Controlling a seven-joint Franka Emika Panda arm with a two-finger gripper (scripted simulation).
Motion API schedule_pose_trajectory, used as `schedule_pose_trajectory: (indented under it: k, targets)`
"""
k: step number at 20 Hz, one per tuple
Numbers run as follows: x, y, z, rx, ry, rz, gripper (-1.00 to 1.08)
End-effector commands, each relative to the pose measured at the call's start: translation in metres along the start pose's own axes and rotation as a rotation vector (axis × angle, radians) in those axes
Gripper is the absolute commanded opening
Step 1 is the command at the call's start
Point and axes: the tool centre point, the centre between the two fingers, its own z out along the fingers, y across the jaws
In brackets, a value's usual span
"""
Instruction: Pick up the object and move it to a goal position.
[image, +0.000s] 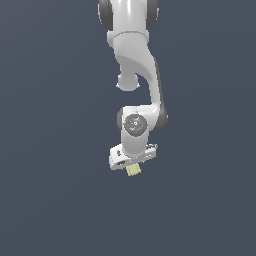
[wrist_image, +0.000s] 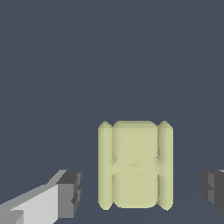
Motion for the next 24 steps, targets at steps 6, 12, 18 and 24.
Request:
schedule_pose_trajectory:
  k: [6, 12, 18, 24]
  targets:
    - [0.0, 0.0, 0.03, 0.0, 0.0, -0.002, 1.0]
    - [0.001, 0.0, 0.03, 0.0, 0.0, -0.002, -1.0]
    - [0.001, 0.0, 0.03, 0.0, 0.0, -0.002, -1.0]
    - [-0.001, 0.007, 0.026, 0.0, 0.0, -0.002, -1.0]
